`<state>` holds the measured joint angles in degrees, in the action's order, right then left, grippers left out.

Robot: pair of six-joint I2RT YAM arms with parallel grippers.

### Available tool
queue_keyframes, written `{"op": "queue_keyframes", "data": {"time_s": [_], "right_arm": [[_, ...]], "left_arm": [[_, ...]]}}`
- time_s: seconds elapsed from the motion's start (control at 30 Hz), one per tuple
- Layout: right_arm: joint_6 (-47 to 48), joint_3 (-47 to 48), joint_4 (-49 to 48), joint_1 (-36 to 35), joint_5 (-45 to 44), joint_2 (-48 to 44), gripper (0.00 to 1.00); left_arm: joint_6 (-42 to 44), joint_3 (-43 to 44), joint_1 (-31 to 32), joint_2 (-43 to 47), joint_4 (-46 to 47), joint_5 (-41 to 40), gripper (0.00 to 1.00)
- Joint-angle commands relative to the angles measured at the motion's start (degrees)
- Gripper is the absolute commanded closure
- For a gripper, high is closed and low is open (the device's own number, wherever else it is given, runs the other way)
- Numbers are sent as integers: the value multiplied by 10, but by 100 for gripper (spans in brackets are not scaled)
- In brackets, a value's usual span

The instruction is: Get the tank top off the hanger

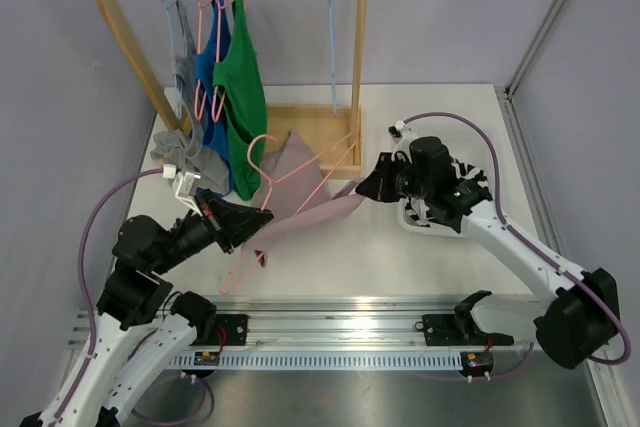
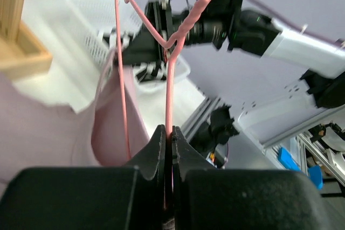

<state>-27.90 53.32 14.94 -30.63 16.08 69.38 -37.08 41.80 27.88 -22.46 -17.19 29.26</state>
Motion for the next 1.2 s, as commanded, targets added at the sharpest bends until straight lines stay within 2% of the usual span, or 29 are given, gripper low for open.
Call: {"op": "queue_keyframes", "data": {"time_s": [0.0,0.03,0.2,0.33,0.47,0.57,0.6,0.67,0.7,0.73,0.8,0.87,1.03,1.17], "right_arm": [[5,-1,-27,5,174,-85,100],[7,1,-19,5,186,-102,100],[33,31,68,4,193,-217,100],[34,68,98,5,195,-260,100],[-5,95,71,4,222,-261,100],[-36,109,29,4,269,-246,100],[-47,112,18,4,289,-241,100],[-50,112,-8,5,290,-238,100],[-44,111,-7,4,273,-232,100],[-44,107,-5,4,263,-227,100],[-54,85,-9,2,255,-202,100],[-65,51,-28,-9,244,-182,100],[-55,5,-14,-72,143,-174,100],[-63,-50,-2,-87,92,-159,100]], "left_arm": [[16,42,3,-2,163,11,100],[22,46,3,-17,219,16,100],[75,74,6,-81,354,13,100],[77,69,13,-158,550,14,100],[63,106,21,-228,612,14,100],[96,98,37,-222,631,-12,100],[120,77,38,-204,644,-45,100],[147,67,40,-184,619,-102,99],[157,68,40,-175,597,-158,99],[166,70,40,-159,542,-182,100],[173,71,40,-143,491,-232,100],[179,65,40,-118,432,-242,100],[166,61,40,-77,305,-283,100],[154,96,40,-86,222,-290,100]]}}
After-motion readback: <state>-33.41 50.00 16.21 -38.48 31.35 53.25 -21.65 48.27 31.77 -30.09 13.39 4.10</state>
